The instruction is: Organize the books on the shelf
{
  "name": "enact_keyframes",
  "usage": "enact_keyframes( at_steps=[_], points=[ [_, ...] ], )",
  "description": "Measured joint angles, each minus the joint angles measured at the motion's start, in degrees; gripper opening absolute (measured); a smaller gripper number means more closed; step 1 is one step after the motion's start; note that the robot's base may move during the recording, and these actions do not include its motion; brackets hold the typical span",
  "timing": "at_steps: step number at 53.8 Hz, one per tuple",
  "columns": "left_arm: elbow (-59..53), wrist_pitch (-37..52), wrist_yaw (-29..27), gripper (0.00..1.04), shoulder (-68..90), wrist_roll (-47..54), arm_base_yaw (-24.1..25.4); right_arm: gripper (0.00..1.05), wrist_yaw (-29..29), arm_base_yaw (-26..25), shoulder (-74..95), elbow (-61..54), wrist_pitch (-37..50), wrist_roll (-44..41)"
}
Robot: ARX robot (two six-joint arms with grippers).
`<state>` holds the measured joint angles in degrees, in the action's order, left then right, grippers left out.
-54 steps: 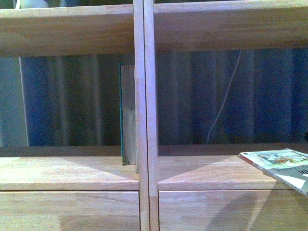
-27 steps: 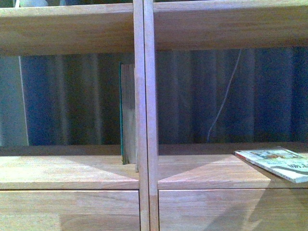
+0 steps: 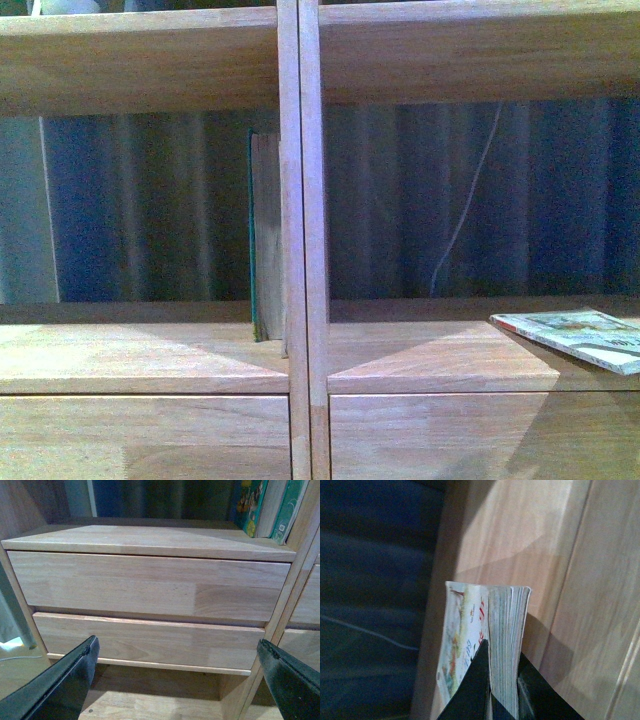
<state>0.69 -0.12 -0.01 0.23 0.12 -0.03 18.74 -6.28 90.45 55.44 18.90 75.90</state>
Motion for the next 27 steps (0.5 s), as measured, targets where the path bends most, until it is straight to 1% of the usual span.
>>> enact_keyframes(
  at_steps=[15,27],
  points=[
    [0.0,0.0,0.0,0.97,0.0,0.0,0.0,0.07,-2.99,-2.03,-8.09,1.22,-0.52,-6.32],
    [0.0,0.0,-0.02,0.97,0.0,0.0,0.0,0.07,-4.96,-1.66,-12.81,4.52,-3.23,-10.45]
  ],
)
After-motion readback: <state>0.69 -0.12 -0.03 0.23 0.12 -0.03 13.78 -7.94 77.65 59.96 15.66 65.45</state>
